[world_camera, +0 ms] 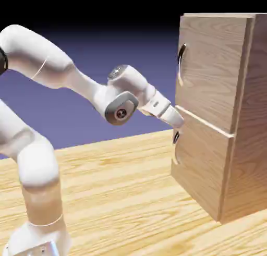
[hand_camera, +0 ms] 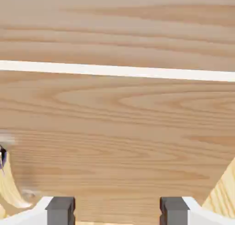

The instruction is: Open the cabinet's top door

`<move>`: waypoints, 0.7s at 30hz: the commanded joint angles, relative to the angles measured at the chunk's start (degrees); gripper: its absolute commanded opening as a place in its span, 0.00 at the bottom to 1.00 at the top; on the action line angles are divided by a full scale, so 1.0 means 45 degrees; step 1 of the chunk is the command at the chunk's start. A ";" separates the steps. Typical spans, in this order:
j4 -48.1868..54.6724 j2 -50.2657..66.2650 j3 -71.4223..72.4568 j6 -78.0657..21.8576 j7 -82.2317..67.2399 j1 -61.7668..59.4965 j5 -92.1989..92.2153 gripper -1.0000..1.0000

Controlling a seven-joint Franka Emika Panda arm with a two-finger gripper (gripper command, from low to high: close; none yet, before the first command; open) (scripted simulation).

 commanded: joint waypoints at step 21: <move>0.2628 -0.1641 0.4654 0.0084 0.5224 -0.4068 1.1631 0.50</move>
